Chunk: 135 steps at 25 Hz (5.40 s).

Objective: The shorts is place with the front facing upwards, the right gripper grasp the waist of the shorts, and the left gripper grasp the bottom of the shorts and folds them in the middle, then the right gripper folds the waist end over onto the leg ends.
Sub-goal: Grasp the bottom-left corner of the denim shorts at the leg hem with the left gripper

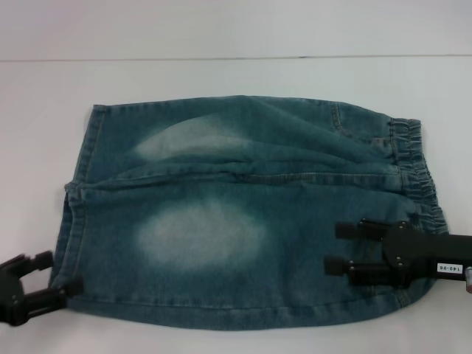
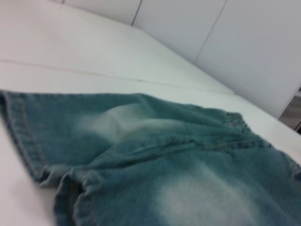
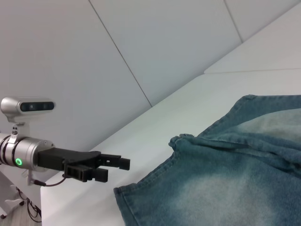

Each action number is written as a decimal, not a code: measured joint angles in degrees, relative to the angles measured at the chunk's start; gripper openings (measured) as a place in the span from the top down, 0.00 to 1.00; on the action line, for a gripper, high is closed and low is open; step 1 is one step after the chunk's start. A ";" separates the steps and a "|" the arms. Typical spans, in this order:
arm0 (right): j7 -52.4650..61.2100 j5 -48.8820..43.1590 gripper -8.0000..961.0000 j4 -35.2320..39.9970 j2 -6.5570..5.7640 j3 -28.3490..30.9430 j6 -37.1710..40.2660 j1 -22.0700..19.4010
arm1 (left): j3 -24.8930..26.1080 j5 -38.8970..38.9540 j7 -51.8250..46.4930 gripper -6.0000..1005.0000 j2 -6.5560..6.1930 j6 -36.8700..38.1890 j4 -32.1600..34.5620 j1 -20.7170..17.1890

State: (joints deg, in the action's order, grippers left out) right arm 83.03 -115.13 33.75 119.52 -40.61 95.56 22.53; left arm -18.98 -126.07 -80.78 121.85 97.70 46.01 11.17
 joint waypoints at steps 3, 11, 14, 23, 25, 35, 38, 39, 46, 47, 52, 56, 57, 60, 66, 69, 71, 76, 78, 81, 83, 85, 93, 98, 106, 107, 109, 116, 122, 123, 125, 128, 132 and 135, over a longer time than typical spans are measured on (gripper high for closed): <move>0.02 0.00 0.03 0.00 -0.03 0.00 0.04 0.00 | -0.38 -0.48 0.00 0.09 0.21 0.18 1.68 -0.98; 0.03 0.00 0.03 0.08 0.00 -0.05 0.07 0.17 | -0.74 -5.63 -1.36 0.09 0.85 -0.24 4.75 -0.54; 0.03 -0.03 0.03 -0.11 -0.01 -0.07 0.07 0.15 | -0.74 -6.77 -1.54 0.09 1.02 -0.29 5.02 -0.01; 0.03 -0.09 0.03 -0.21 -0.08 -0.08 0.01 0.12 | -0.75 -7.91 -2.31 0.09 1.35 1.76 6.48 0.85; 0.03 -0.09 0.03 -0.24 -0.08 -0.09 0.00 0.16 | -0.48 -8.02 -2.35 0.09 1.42 2.37 7.34 0.95; -0.14 -0.09 0.03 -0.27 -0.02 -0.08 -0.10 0.16 | 0.43 -8.84 -3.05 0.09 1.92 -0.17 10.72 0.88; -0.14 -0.09 0.03 -0.31 0.01 -0.08 -0.11 0.15 | 0.20 -9.10 -3.45 0.09 1.98 -0.48 10.43 1.08; -0.12 -0.09 0.03 -0.32 0.01 -0.08 -0.12 0.15 | 0.11 -9.11 -3.53 0.09 1.99 -0.37 10.39 1.14; 0.02 -0.09 0.03 -0.30 -0.05 -0.08 -0.15 0.14 | -0.78 -10.40 -5.11 0.09 1.94 0.49 10.71 1.59; 0.02 -0.09 0.03 -0.30 -0.05 -0.08 -0.15 0.14 | -0.78 -10.70 -5.20 0.09 1.93 0.49 10.73 1.64; 0.02 -0.09 0.03 -0.36 0.03 -0.11 -0.28 0.14 | -0.80 -11.76 -5.31 0.09 1.91 0.39 10.77 1.68; 0.00 -0.09 0.04 -0.36 0.02 -0.17 -0.30 0.14 | -0.79 -11.84 -5.64 0.09 1.90 0.61 10.78 1.93; 0.00 -0.09 0.04 -0.36 0.02 -0.17 -0.33 0.14 | -0.81 -11.87 -5.76 0.09 1.90 0.70 10.78 2.04; 0.01 -0.09 0.04 -0.36 0.01 -0.17 -0.39 0.14 | -1.48 -11.99 -5.88 0.09 1.90 0.98 10.78 2.26; 0.02 -0.09 0.04 -0.36 0.01 -0.17 -0.40 -0.08 | -2.28 -12.11 -6.49 0.09 1.90 1.13 10.78 2.35; 0.00 -0.09 0.04 -0.36 0.01 -0.17 -0.40 -0.11 | -2.31 -12.23 -6.62 0.09 1.86 1.33 10.80 2.36; -0.04 -0.09 0.04 -0.36 0.01 -0.17 -0.40 -0.04 | -2.31 -12.30 -6.96 0.09 1.82 1.55 10.85 2.40; -0.14 -0.08 0.04 -0.36 0.02 -0.17 -0.46 0.09 | -2.34 -12.90 -8.24 0.09 1.78 2.23 11.85 2.92; -0.13 -0.08 0.04 -0.36 0.06 -0.17 -0.47 0.10 | -2.29 -13.19 -8.73 0.09 1.81 1.94 12.26 2.95; -0.12 -0.08 0.04 -0.36 0.09 -0.17 -0.47 0.13 | -2.29 -13.49 -8.81 0.09 1.80 1.65 12.28 3.16; -0.11 -0.09 0.04 -0.36 0.10 -0.17 -0.47 0.14 | -2.29 -13.60 -8.80 0.09 1.84 1.21 12.31 3.28; -0.12 -0.09 0.04 -0.36 0.07 -0.17 -0.47 0.15 | -2.28 -13.64 -8.81 0.09 1.85 0.83 12.34 3.31; -0.14 -0.08 0.04 -0.36 0.01 -0.17 -0.47 0.15 | -2.36 -16.39 -8.87 0.09 2.00 0.38 11.82 4.65; 0.01 -0.09 0.04 -0.36 0.01 -0.17 -0.47 0.09 | -2.38 -16.53 -8.88 0.09 2.01 1.54 11.75 5.35; 0.03 -0.09 0.04 -0.36 0.01 -0.17 -0.46 0.09 | -2.88 -17.07 -9.23 0.09 1.99 1.20 11.11 5.79; 0.03 -0.09 0.04 -0.36 0.01 -0.17 -0.46 0.10 | -2.98 -17.12 -9.49 0.09 1.99 1.20 11.14 5.79; 0.03 -0.09 0.04 -0.36 0.01 -0.17 -0.46 0.11 | -2.99 -17.07 -9.63 0.09 1.99 1.54 11.24 5.85; 0.03 -0.09 0.04 -0.25 0.01 -0.17 -0.44 0.15 | -3.89 -16.88 -9.28 0.17 1.99 2.16 11.24 6.99; 0.03 -0.09 0.04 -0.27 0.01 -0.13 -0.28 0.15 | -6.46 -17.22 -9.42 0.29 2.08 1.07 11.38 7.63; 0.03 -0.08 0.04 -0.27 0.01 -0.07 -0.11 0.14 | -6.59 -17.18 -9.40 0.31 2.10 1.02 11.38 7.65; 0.03 0.12 0.04 -0.17 0.01 0.18 0.25 -0.02 | -6.67 -17.02 -9.29 0.38 2.11 0.97 11.42 7.73; 0.05 0.61 0.04 0.03 -0.01 1.20 1.55 -0.43 | -6.69 -16.79 -9.29 0.50 2.11 0.95 11.67 7.78; 0.17 0.77 0.04 -0.05 -0.69 4.83 4.12 -1.48 | -6.70 -16.59 -9.25 0.78 2.23 0.94 12.36 7.81; 0.19 1.64 0.04 -0.34 -1.35 11.20 6.06 -3.01 | -6.43 -15.97 -9.23 0.88 2.25 0.89 12.48 7.81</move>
State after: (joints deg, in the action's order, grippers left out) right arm 83.22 -113.49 33.41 118.17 -29.41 101.62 19.51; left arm -25.41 -142.04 -90.01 124.10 98.59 58.49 18.99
